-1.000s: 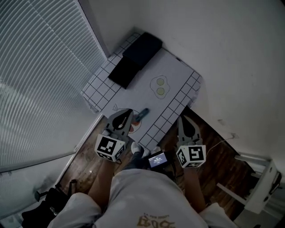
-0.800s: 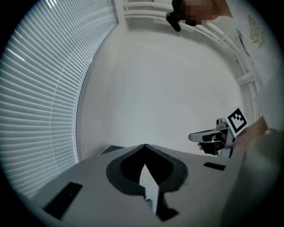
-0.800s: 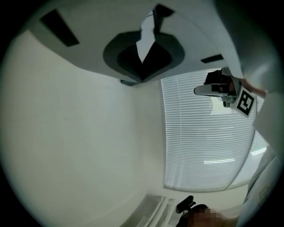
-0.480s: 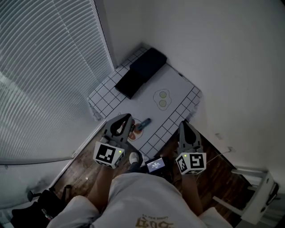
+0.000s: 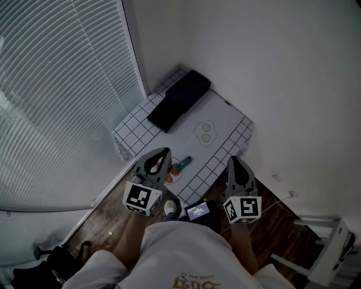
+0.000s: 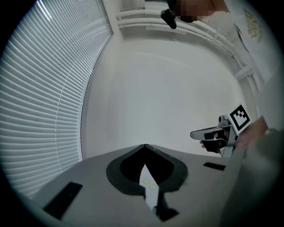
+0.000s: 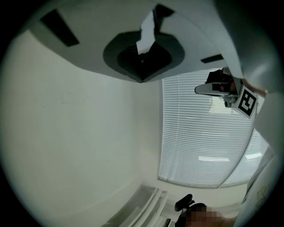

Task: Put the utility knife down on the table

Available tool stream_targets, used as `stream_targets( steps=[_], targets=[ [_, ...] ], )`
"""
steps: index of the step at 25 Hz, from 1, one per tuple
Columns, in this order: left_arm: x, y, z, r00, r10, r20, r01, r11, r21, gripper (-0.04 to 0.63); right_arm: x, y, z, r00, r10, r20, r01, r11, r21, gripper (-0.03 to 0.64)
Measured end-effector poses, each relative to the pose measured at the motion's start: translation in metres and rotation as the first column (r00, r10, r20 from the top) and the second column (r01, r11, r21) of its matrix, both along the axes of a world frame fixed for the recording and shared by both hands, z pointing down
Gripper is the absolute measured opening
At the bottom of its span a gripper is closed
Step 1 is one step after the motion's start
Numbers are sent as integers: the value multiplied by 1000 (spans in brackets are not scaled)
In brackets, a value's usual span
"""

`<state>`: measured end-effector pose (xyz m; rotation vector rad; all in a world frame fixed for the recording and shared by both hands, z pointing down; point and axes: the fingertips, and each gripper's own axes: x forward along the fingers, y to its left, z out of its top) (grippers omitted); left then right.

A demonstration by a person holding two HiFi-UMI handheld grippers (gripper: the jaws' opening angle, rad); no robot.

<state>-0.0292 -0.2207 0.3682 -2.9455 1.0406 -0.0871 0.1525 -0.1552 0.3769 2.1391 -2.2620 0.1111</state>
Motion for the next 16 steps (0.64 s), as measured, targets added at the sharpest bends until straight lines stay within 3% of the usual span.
stream_targets(
  steps=[16],
  targets=[
    [1,1,11,1000,18,21,-17,1000,-16,8,6,0,7,1000,15,-8,-15,1000,-16,8]
  ],
)
